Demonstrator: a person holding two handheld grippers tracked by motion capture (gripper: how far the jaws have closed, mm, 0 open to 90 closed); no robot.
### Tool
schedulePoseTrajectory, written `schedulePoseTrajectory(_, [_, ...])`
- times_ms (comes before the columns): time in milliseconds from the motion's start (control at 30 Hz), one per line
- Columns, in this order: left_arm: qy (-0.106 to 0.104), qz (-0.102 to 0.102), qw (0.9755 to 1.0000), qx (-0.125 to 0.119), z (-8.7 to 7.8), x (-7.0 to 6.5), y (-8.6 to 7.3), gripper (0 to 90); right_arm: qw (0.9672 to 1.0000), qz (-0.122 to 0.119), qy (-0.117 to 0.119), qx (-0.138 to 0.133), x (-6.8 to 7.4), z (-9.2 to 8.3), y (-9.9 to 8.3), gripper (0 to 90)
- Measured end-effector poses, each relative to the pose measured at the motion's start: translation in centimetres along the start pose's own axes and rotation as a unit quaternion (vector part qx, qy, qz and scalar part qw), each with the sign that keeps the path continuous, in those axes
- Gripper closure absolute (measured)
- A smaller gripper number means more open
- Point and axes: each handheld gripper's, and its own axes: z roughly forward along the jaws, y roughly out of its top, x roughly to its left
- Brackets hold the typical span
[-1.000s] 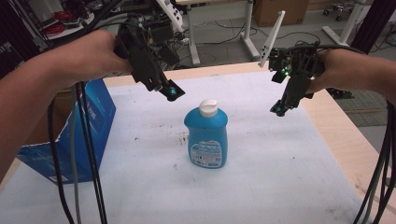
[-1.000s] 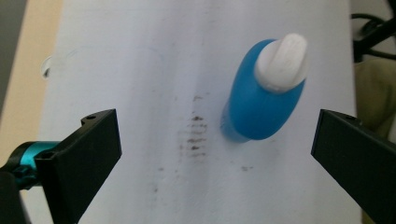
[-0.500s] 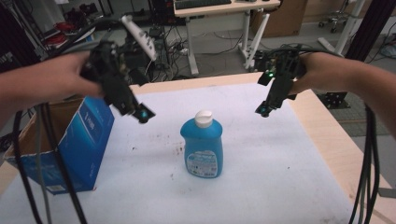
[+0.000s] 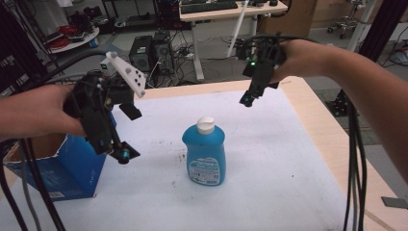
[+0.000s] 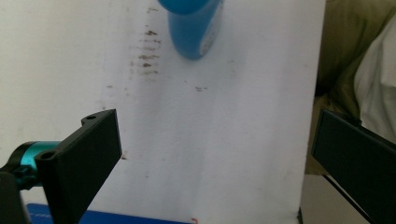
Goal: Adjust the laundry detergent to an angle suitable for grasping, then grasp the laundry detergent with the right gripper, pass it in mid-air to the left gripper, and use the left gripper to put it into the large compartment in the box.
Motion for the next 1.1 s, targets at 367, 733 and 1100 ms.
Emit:
schedulePoseTrajectory(367, [-0.016, -0.015, 0.9998, -0.003, 0.7, -0.7, -0.3, 1.7, 0.9999, -0.010, 0.004, 0.005, 0.0, 0.4, 1.1, 3.0])
schedulePoseTrajectory(733, [-0.022, -0.014, 0.9997, 0.000, 0.7, -0.9, -0.7, 1.7, 0.9999, -0.013, 0.003, 0.004, -0.1, 0.1, 1.6, 3.0])
schedulePoseTrajectory(1100, [-0.023, -0.007, 0.9997, -0.001, 1.1, -1.1, -0.5, 1.7, 0.9998, -0.014, -0.002, 0.010, 0.4, -0.3, 1.3, 3.0])
